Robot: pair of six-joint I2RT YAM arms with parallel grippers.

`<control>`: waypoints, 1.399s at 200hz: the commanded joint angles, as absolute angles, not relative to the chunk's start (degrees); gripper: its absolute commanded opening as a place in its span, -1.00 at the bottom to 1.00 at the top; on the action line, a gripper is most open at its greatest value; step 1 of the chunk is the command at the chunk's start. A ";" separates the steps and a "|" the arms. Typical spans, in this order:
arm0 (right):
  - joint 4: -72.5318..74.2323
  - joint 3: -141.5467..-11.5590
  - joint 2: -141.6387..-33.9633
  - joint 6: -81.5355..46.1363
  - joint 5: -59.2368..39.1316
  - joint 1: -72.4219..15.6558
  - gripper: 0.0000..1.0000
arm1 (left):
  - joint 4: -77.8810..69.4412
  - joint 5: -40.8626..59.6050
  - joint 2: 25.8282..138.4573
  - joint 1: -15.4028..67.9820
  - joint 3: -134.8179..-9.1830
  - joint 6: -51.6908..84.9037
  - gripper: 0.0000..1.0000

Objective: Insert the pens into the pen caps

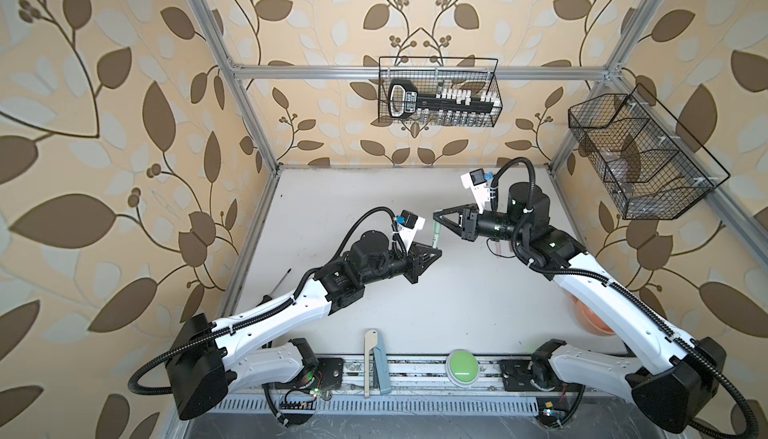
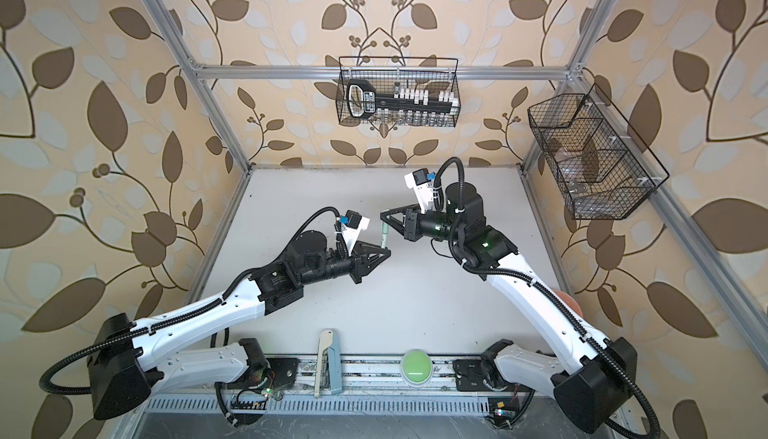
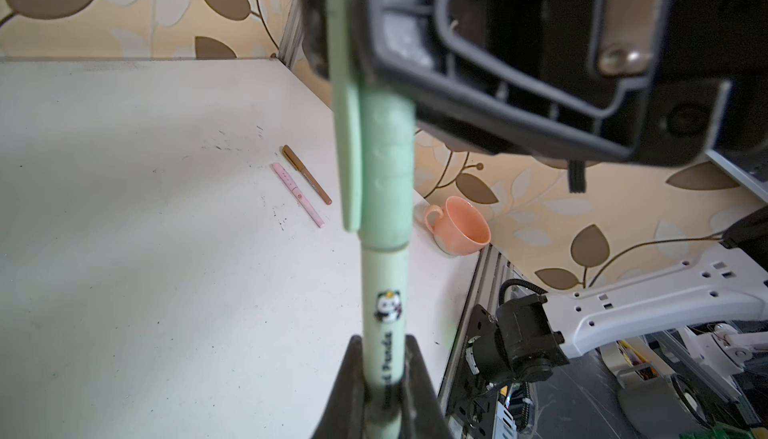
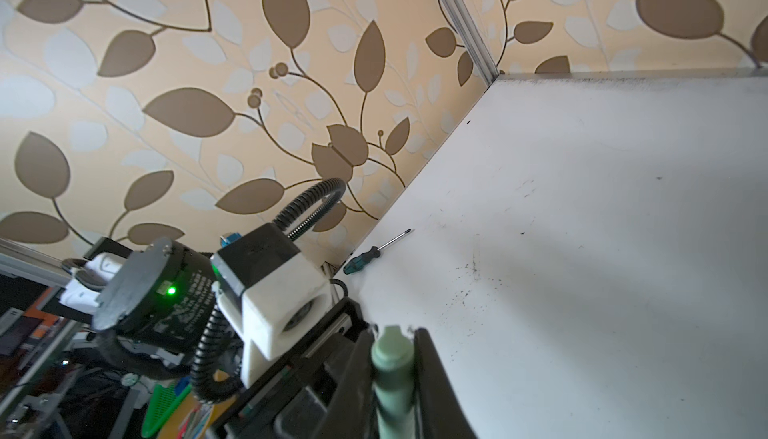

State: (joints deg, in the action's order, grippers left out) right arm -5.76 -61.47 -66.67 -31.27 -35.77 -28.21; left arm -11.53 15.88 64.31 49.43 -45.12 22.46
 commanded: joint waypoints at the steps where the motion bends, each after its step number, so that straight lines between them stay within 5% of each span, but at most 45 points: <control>1: -4.87 -58.53 -66.37 -31.76 -37.66 -28.91 -0.80 | -13.76 14.64 62.68 49.91 -48.63 19.68 -1.00; 32: -4.00 -54.11 -65.69 -32.55 -38.50 -30.14 -1.00 | -15.35 10.90 62.09 49.83 -50.26 15.73 -1.00; 124: -1.34 -42.57 -61.10 -35.71 -34.15 -33.86 -1.00 | -15.30 7.61 63.81 44.91 -59.47 12.00 -1.00; 146: -2.78 -45.13 -59.99 -34.42 -32.73 -32.88 -0.10 | -14.08 9.35 66.09 44.91 -58.62 13.71 -1.00; 171: -3.84 -48.76 -57.75 -32.59 -31.45 -31.32 0.14 | -15.20 9.76 67.99 44.91 -54.69 16.93 -1.00; 280: -0.66 -53.67 -62.24 -30.74 -28.26 -29.74 0.14 | -23.00 16.98 69.74 45.43 -46.17 25.31 -1.00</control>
